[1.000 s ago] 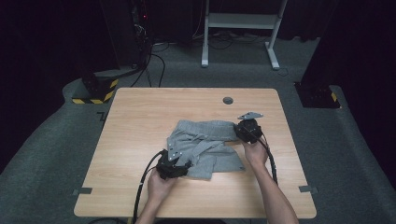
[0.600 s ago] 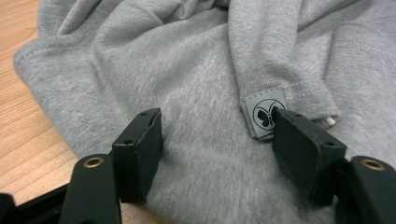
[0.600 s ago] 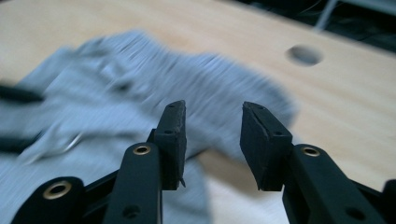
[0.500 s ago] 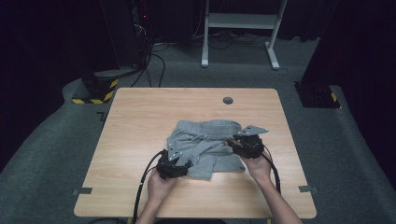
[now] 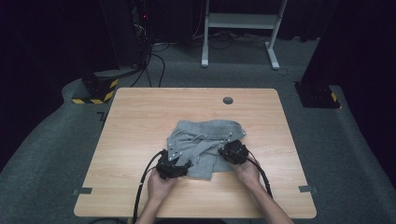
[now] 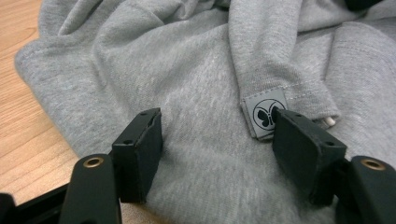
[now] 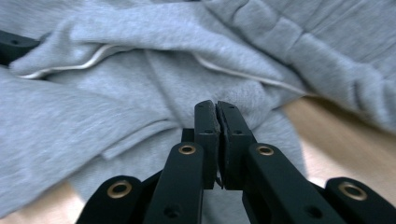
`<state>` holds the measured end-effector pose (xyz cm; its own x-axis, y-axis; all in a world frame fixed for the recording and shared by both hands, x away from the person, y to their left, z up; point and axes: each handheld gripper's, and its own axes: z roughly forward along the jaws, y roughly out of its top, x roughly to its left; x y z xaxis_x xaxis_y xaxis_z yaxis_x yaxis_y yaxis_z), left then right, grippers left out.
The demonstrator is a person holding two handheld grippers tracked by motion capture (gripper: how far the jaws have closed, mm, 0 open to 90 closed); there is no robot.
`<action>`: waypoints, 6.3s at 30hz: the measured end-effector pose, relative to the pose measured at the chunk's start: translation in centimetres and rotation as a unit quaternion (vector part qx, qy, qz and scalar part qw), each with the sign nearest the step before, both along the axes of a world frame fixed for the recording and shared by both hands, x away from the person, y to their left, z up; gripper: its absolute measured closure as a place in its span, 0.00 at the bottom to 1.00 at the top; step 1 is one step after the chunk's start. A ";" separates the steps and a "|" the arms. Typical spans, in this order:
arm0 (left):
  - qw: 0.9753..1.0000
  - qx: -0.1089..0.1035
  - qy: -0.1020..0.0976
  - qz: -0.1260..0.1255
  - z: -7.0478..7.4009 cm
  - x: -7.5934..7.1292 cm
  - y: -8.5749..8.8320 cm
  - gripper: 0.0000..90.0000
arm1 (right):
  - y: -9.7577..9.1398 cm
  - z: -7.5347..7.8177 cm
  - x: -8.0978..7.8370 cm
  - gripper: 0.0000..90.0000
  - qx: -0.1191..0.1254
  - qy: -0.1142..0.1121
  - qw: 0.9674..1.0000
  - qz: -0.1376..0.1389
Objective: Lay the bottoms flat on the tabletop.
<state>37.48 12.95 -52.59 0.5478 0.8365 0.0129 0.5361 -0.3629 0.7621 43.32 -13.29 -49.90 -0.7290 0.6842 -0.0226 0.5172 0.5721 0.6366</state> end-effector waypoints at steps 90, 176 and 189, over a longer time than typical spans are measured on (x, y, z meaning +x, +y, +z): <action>0.999 -0.001 -0.008 0.052 0.0 0.3 0.7 0.38 | -7.7 3.4 -3.8 0.97 0.061 -0.096 0.991 -0.065; 0.999 -0.011 0.002 -0.037 2.3 -5.9 -0.5 0.41 | -5.1 -0.6 -3.3 0.69 0.054 -0.040 0.997 -0.044; 0.999 0.039 0.016 -0.022 1.1 -6.1 -0.4 0.44 | -4.7 -1.8 -3.2 0.69 0.051 -0.042 0.997 -0.050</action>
